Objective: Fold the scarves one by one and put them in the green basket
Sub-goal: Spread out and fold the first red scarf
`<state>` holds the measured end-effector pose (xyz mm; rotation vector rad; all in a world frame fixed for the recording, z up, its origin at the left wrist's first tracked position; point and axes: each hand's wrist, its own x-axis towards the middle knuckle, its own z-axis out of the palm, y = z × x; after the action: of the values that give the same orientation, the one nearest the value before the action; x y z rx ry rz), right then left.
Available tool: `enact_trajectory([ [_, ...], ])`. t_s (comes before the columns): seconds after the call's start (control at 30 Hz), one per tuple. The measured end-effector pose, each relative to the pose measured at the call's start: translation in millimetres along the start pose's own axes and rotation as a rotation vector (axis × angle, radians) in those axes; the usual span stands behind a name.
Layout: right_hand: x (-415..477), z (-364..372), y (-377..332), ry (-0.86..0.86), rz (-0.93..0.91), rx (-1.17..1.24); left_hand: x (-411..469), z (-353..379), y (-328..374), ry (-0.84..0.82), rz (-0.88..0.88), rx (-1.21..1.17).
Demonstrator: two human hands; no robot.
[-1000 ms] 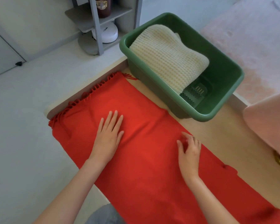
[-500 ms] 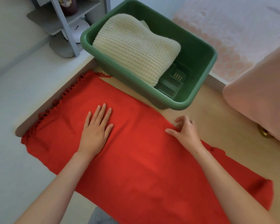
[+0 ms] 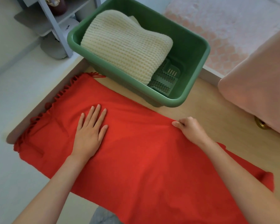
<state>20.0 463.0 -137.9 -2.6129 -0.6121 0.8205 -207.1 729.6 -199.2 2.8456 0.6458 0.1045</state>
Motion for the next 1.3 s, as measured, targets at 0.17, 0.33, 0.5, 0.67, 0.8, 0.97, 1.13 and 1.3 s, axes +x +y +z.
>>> enact_trajectory([
  [0.17, -0.4, 6.4, -3.6, 0.035, -0.024, -0.055, 1.7, 2.1, 3.7, -0.012, -0.025, 0.000],
  [0.33, 11.7, 12.9, -16.9, 0.102, 0.051, 0.447, 13.7, 1.9, 20.9, 0.001, -0.012, -0.041],
  [0.5, 19.4, 20.1, -17.0, 0.133, -0.008, 0.205, 25.5, 8.6, 35.0, -0.011, 0.032, -0.025],
  [0.67, 13.6, 24.1, -23.0, 0.182, -0.084, -0.179, 34.4, 11.5, 29.1, -0.014, 0.033, 0.026],
  [0.8, 9.9, 18.4, -22.5, 0.100, -0.019, 0.025, 37.8, 9.5, 34.3, -0.006, -0.004, 0.002],
  [0.97, 12.8, 24.0, -19.1, 0.097, -0.027, 0.082, 48.2, 9.3, 53.9, -0.018, 0.070, 0.004],
  [1.13, 9.2, 27.6, -19.1, 0.100, -0.074, -0.081, 57.6, 12.6, 52.8, -0.033, 0.052, -0.016],
  [1.3, 6.4, 27.5, -20.1, 0.164, -0.108, -0.228, 57.3, 16.5, 47.8, -0.003, -0.001, 0.019],
])
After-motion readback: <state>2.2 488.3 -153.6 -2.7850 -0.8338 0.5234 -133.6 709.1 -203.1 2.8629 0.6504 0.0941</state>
